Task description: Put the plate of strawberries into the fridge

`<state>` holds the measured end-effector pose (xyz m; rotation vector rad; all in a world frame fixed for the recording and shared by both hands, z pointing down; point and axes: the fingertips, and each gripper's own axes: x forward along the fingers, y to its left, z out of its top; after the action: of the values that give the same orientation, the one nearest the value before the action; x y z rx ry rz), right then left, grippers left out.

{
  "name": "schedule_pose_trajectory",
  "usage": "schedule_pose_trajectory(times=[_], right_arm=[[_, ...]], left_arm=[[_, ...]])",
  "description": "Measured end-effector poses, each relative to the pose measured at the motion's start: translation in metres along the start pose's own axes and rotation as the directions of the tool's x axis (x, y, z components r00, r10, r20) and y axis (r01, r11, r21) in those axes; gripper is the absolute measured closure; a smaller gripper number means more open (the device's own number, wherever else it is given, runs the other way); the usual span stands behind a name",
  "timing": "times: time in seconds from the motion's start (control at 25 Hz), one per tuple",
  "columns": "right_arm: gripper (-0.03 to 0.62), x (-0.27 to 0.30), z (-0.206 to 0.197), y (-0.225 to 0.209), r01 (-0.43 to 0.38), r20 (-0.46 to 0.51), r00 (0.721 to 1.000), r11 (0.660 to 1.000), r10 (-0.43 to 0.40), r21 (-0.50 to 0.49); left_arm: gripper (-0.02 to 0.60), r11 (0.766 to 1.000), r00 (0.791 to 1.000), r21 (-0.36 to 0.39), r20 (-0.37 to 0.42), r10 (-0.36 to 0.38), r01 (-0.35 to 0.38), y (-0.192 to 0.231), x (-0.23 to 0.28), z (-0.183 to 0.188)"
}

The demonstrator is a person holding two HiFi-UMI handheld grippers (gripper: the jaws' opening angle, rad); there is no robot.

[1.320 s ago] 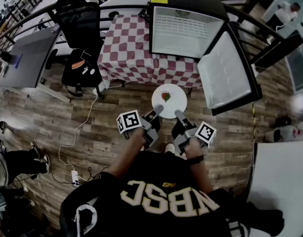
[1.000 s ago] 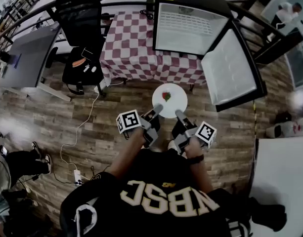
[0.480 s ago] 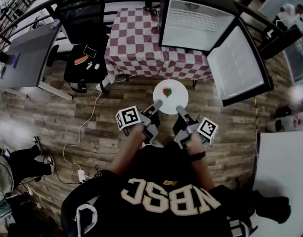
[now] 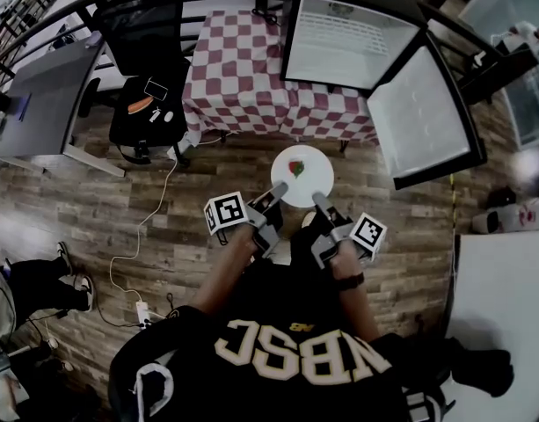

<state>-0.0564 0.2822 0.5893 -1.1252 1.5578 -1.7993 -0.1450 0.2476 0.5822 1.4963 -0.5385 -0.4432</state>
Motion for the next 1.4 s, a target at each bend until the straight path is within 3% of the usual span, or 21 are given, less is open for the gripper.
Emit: schedule_pose_trajectory(times=[0.28, 0.56, 0.76, 1.2, 1.4], right_arm=[[0.565, 0.022, 0.057, -0.001, -0.012, -0.019, 1.0, 1.0, 0.012, -0.003], [0.565, 0.05, 0.155, 0.019, -0.027, -0.041, 0.999, 0.998, 0.025, -0.057], [0.563, 0.069, 0.218, 0.04, -0.065, -0.057, 0.997, 0.993, 0.059, -0.095], [0.565, 0.104, 0.253, 0.038, -0.089, -0.157, 0.985, 0.993, 0.076, -0.077], [0.565, 0.124, 0.268, 0.043, -0.078, -0.145, 0.987, 0.992, 0.063, -0.095]], left_arm=[[0.548, 0.999, 0.998, 0.006, 0.042, 0.038, -0.038, 0.003, 0.055, 0.018], [0.549, 0.998, 0.991, 0.0, 0.12, 0.057, -0.057, -0.008, 0.147, 0.04], [0.551, 0.997, 0.983, 0.047, 0.175, 0.051, -0.06, -0.026, 0.206, 0.055], [0.552, 0.99, 0.96, 0.014, 0.246, 0.133, -0.14, -0.018, 0.238, 0.076], [0.554, 0.989, 0.961, 0.006, 0.239, 0.14, -0.145, -0.013, 0.255, 0.097]])
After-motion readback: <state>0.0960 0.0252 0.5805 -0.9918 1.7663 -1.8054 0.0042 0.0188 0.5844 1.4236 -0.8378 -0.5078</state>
